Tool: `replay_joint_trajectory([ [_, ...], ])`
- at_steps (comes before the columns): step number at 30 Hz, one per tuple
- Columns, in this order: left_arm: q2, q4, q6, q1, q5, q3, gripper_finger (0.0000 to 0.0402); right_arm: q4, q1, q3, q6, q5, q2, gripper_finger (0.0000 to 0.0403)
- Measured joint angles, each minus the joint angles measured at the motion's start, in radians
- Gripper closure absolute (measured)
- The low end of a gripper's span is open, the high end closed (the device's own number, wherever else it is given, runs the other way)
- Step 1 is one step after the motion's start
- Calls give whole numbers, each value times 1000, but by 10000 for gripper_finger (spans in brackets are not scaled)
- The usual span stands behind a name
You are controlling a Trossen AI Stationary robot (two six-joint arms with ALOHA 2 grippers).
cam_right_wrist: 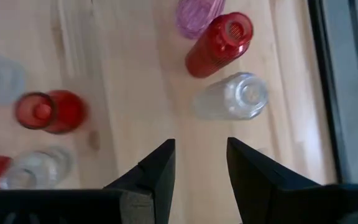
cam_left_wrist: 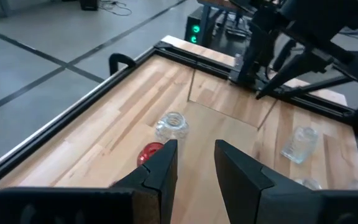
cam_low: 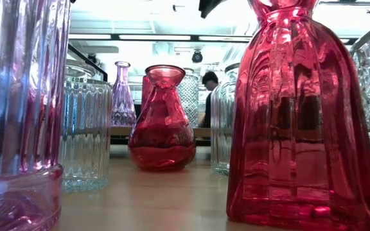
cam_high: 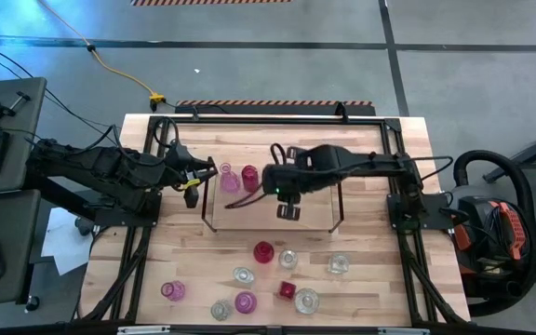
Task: Sort vases onto shelf
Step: Put the red vase aligned with the other red vase on the shelf
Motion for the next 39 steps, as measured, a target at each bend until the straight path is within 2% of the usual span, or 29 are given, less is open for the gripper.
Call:
replay_joint_trajectory([
  [7,0,0,25,0,79,0,304,-56,117,-5,202,67,0,279],
  [12,25,2,25,-32,205,1,304,-55,195,-18,284,173,-21,279],
  [18,174,82,-26,-138,229,1,304,-55,239,-18,336,311,-53,279],
  [25,384,292,-73,-158,247,1,304,-55,242,-18,300,310,-117,279],
  [28,438,370,-115,-148,292,4,304,-55,247,-18,239,316,-189,279],
  [34,479,376,-130,-142,296,36,304,-55,237,-18,134,366,-407,279],
  [39,487,336,-140,-136,327,37,304,-53,183,-39,134,323,-590,279],
])
